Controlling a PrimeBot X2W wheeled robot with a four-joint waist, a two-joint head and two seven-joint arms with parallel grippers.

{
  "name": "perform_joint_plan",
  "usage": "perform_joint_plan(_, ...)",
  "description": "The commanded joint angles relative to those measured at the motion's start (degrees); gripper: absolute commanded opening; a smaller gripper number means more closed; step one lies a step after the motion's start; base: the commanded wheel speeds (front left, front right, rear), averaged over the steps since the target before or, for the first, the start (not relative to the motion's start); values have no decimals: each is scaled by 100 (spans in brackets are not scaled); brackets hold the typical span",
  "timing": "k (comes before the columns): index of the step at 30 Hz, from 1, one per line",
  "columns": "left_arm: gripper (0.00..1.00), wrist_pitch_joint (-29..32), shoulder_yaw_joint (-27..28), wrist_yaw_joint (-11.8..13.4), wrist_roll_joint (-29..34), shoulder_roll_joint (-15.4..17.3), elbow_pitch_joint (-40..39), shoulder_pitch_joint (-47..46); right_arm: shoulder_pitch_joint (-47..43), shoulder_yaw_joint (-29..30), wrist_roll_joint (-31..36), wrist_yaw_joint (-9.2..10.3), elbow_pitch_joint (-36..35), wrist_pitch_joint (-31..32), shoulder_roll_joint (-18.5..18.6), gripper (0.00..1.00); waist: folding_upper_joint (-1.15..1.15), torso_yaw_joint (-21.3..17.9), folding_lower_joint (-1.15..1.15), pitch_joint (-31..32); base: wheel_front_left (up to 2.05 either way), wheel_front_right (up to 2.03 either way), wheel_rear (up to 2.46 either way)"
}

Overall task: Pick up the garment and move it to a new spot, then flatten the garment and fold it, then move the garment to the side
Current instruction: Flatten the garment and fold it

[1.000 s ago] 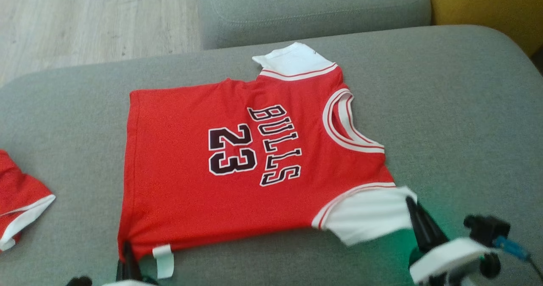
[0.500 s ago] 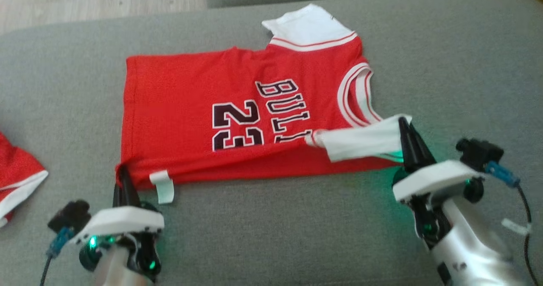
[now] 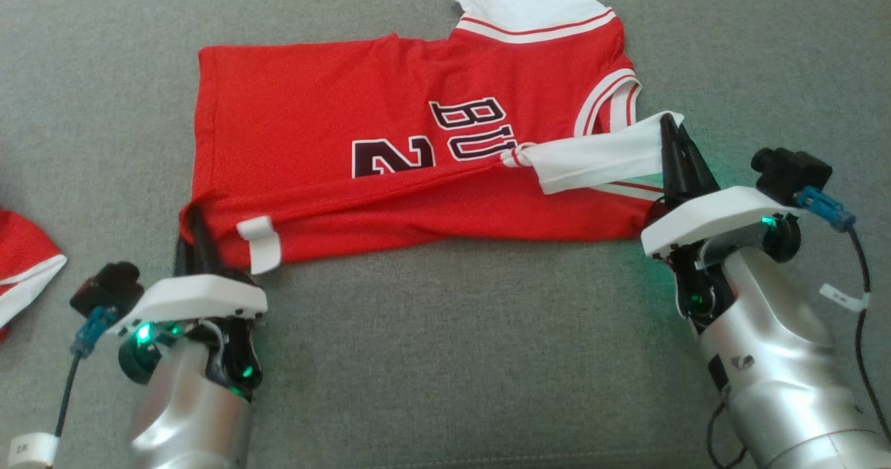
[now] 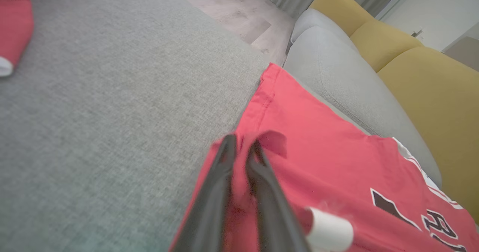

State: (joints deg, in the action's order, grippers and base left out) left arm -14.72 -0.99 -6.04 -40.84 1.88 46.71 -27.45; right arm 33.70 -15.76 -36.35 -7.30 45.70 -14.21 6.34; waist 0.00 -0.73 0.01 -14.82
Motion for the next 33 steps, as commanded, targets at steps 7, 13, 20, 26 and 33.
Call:
perform_joint_plan(7, 100, -28, 542, 227, 1101, 99, -842, 186, -179, 718, 1356, -19, -801, -78, -132, 100, 0, 9, -1, 146, 0, 0, 0)
perform_joint_plan(13, 100, -28, 662, 284, 2080, 99, -1629, 1024, -1064, 1160, 2514, -19, -1673, -78, -300, 100, 0, -17, -1, 403, 0, 0, 0)
perform_joint_plan(20, 100, -28, 358, 290, 2930, 99, -2139, 1859, -1866, 1089, 2907, -19, -1896, -78, -343, 100, 0, -18, -1, 762, 0, 0, 0)
perform_joint_plan(26, 100, -28, 235, 423, 3043, 99, -2303, 2547, -2413, 1043, 2853, -19, -1843, -78, -345, 100, 0, -11, -1, 1195, 0, 0, 0)
perform_joint_plan(33, 100, -28, 144, 529, 2903, 99, -2307, 2919, -2756, 983, 2656, -19, -1783, -79, -346, 100, 0, 9, -1, 1442, 0, 0, 0)
